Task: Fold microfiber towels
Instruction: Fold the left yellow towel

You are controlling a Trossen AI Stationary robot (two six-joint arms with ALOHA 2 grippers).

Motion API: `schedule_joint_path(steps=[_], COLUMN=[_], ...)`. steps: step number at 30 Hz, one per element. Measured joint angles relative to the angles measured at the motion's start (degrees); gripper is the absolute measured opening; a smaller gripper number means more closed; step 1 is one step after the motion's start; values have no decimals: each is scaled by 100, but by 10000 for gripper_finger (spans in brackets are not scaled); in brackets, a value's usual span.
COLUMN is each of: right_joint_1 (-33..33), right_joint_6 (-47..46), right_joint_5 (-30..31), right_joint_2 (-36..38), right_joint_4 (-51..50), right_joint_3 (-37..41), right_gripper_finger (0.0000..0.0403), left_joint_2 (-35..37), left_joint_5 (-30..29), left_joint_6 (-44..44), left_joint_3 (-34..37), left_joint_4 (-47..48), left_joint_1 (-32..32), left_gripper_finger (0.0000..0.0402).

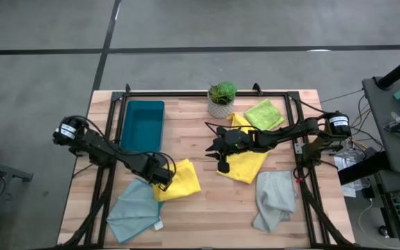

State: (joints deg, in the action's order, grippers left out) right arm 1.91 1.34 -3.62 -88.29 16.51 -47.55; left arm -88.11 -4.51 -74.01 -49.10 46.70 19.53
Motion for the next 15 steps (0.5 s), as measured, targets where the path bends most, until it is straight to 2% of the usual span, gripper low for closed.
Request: schedule_joint_path(steps=[6,11,15], right_joint_1=[0,0,0], right_joint_6=[4,9,-27], right_joint_5=[0,2,6], right_joint_2=[0,0,0], right_joint_4=[0,0,2], right_joint_3=[0,0,0], right_gripper_finger=[82,82,82], left_joint_2=[47,298,464], left_joint_5=[-86,-557,-962], left_joint_6=[140,134,157], left_joint_3=[-165,-337,-307], left_joint_4=[559,1149,1192], left_joint_1=[0,-4,-4], left_gripper_finger=[1,0,0])
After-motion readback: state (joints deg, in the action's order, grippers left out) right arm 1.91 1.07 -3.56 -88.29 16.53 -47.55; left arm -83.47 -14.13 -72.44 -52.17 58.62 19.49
